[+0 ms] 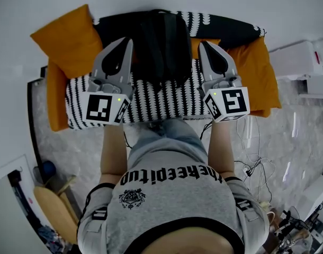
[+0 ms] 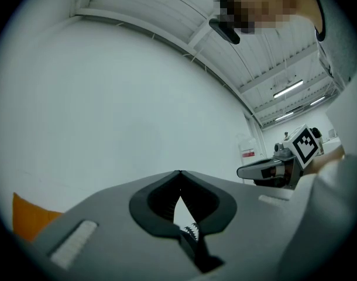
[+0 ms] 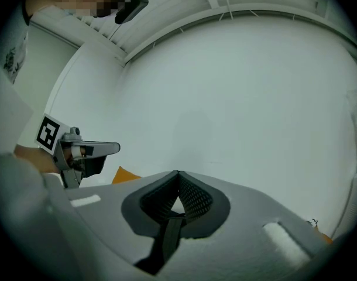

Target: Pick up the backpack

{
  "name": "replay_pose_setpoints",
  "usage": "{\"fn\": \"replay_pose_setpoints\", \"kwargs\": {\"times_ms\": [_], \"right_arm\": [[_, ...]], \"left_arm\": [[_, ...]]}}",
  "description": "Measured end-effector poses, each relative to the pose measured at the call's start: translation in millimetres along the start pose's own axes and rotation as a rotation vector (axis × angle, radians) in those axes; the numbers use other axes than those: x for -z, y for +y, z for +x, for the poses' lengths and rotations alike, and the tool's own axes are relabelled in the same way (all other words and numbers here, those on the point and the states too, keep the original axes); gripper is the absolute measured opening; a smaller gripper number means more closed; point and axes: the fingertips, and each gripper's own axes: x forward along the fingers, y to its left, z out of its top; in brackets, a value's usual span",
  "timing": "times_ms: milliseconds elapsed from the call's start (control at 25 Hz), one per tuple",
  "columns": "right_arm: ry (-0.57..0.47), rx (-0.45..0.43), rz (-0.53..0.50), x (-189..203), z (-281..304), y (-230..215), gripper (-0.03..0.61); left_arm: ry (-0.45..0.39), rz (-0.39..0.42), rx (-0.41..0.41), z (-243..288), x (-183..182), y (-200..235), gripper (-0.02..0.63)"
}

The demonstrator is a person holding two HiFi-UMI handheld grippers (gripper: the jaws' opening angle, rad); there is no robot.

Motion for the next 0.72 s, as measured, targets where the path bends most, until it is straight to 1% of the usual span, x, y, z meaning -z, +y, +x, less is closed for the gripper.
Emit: {"fn": "replay_pose_setpoints", "kwargs": {"times_ms": [320, 720], "right_arm": [[0.038, -0.057, -0.007, 10, 30, -19, 0.002], [0.135, -0.11, 0.023, 52, 61, -41, 0.002]], "left_arm": [[0.027, -0.013, -0.052, 22, 13, 9, 0.008], [0.1, -0.065, -0.104, 45, 51, 15, 0.011]]}}
